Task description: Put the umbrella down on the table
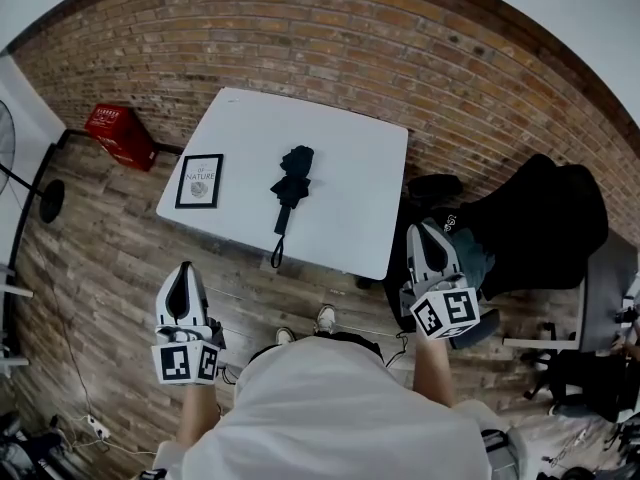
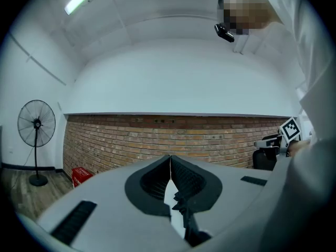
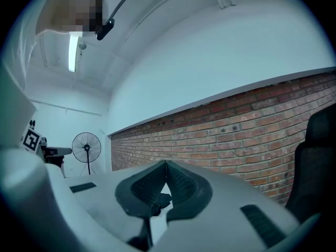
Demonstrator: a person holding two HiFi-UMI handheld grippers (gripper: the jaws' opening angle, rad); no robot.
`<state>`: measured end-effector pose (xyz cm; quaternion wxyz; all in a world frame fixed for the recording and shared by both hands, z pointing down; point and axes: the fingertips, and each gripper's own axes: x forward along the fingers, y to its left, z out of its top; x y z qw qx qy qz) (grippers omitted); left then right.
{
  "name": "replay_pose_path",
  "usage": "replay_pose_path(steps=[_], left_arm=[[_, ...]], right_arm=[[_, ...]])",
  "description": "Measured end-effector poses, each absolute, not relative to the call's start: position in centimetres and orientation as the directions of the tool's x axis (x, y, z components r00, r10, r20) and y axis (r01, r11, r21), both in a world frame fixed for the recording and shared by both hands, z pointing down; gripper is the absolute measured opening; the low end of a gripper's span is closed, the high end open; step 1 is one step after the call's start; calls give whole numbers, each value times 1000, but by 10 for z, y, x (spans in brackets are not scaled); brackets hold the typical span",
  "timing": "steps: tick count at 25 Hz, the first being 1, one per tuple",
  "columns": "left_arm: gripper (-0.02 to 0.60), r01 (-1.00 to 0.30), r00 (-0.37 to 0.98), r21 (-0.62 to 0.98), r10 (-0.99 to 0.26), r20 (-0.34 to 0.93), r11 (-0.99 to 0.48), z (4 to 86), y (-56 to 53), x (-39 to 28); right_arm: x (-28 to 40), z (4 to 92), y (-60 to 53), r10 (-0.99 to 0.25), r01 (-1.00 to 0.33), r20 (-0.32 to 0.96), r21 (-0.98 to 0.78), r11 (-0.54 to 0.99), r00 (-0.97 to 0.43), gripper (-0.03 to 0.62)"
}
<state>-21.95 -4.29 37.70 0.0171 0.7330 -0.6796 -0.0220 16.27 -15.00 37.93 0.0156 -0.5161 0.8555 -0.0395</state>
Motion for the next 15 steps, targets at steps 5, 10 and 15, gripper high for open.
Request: replay_pose_path(steps=[5, 10, 15], left_arm=[[25, -994, 93, 54, -996, -8, -93, 378, -45, -220], [26, -994, 101, 48, -995, -12, -102, 376, -46, -224], [25, -993, 98, 58, -995, -3, -98, 383, -42, -235]], right_arm=[[153, 382, -144, -878, -875, 10, -91, 475, -478, 18], [145, 382, -136, -876, -874, 21, -92, 478, -481, 18], [133, 383, -127, -860, -858, 38, -91, 505, -510, 19]])
